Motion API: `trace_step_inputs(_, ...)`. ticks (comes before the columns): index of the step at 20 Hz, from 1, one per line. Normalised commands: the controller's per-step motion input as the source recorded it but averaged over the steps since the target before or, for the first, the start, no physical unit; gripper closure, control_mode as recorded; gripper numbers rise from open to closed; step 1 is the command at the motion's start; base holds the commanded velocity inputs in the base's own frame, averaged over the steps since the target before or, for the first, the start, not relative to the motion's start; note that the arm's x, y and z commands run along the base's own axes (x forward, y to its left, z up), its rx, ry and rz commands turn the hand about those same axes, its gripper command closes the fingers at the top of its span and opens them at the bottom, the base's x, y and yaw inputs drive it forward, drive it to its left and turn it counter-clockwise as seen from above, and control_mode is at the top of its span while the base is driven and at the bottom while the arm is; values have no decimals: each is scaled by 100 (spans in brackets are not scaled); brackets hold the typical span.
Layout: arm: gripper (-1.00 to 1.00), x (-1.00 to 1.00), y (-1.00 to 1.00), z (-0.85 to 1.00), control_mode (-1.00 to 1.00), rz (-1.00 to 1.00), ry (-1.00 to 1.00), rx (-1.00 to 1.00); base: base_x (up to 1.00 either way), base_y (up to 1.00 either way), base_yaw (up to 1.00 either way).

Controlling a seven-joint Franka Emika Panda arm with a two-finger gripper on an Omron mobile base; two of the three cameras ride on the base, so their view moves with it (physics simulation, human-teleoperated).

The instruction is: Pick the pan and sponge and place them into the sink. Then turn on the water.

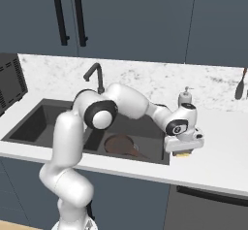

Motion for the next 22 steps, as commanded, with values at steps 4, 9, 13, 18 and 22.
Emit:
trace_step_inputs(4,100,-2,97,57,-100,7,0,0,0,0,0)
trace_step_inputs(9,100,0,100,45,-100,11,4,0,0,0,0)
trace_step_inputs(13,100,13,100,4,-100,12,21,0,0,0,0)
trace_step_inputs(18,100,21,100,-13,-100,8,15,0,0,0,0)
trace_step_inputs(22,100,33,98,-40,-100,4,2,0,0,0,0)
